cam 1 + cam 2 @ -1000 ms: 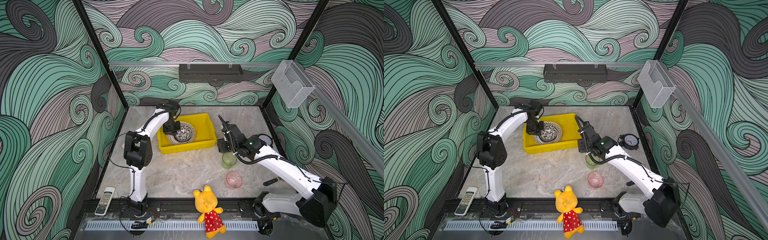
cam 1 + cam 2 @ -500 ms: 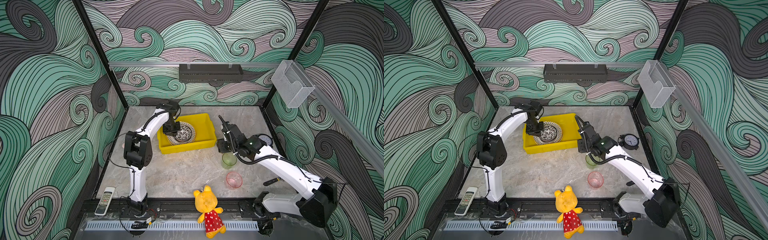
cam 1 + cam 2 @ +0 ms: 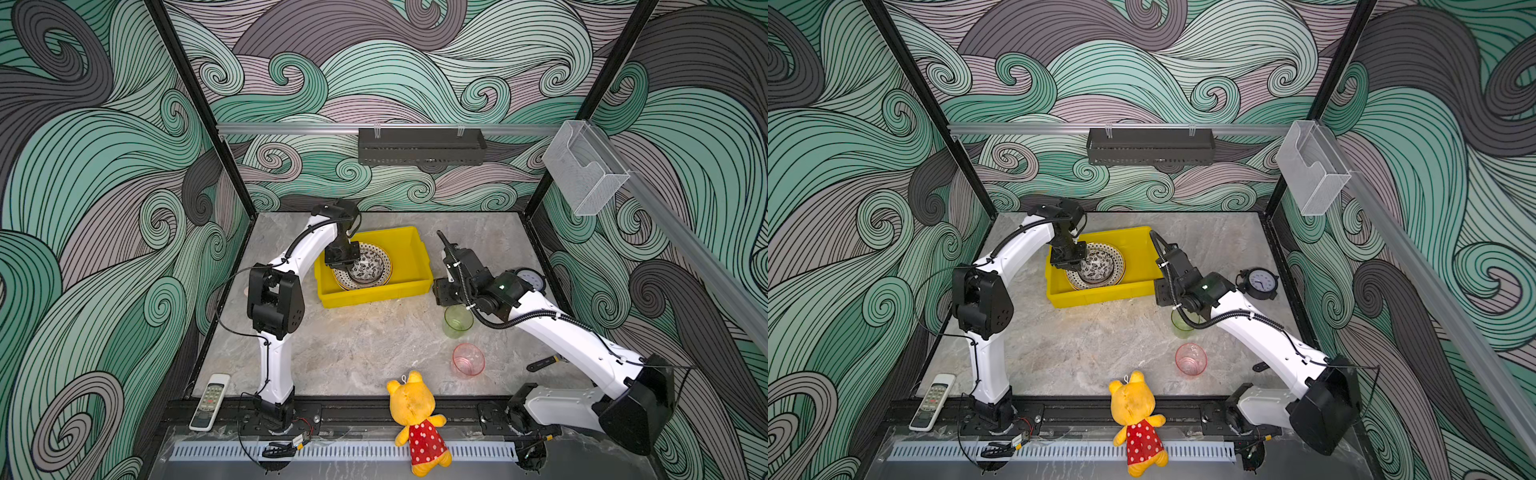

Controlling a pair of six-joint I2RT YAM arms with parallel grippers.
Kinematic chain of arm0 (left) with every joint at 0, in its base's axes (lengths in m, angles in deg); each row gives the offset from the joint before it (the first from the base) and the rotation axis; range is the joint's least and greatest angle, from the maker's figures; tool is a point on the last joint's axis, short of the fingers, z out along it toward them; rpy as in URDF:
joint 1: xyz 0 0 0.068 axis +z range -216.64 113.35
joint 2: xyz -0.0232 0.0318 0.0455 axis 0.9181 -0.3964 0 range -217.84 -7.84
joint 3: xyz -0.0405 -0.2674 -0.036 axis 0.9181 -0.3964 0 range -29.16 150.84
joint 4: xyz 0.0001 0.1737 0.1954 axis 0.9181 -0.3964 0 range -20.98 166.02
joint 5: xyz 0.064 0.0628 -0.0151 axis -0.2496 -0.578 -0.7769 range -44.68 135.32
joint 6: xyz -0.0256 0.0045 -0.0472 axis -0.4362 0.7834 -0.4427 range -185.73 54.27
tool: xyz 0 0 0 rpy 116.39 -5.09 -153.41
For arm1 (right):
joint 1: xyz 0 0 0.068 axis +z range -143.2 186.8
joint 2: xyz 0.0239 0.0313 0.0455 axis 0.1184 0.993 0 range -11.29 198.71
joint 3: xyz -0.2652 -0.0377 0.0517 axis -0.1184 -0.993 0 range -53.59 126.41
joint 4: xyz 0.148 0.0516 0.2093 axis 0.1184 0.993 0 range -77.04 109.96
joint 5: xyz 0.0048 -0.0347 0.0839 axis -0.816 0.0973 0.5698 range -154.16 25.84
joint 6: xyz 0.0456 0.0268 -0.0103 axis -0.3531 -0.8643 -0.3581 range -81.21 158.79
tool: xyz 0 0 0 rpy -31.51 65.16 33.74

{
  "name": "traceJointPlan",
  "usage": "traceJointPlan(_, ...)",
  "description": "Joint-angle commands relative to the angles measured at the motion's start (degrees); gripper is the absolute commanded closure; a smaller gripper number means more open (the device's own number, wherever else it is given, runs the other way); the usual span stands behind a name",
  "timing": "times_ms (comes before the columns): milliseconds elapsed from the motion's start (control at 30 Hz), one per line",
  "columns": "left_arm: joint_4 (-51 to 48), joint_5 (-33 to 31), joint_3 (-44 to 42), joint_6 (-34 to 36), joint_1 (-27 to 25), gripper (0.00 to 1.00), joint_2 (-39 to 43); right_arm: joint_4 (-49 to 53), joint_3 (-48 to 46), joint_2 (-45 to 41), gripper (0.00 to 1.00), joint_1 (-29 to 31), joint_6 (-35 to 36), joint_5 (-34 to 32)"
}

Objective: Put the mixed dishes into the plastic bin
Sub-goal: 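Lower the leaf-pattern bowl onto the blue floral bowl stack with the left gripper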

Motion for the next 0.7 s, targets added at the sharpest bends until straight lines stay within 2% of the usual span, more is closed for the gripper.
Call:
traceJointPlan(0, -2.5, -1.3, 1.5, 0.8, 0.3, 0.84, 1.8, 0.0, -0.1, -1.0, 0.37, -0.2, -1.2, 0.2)
traceJointPlan(333, -1.0, -1.3, -1.2, -0.1, 0.3, 0.91, 2.0, 0.1, -0.7, -1.9, 0.37, -0.2, -1.5, 0.4)
traceJointPlan(667, 1.3, -0.3, -4.6, -1.5, 0.4, 0.91, 2.4, 0.1, -1.0, -1.8, 0.37, -0.2, -1.7, 0.8)
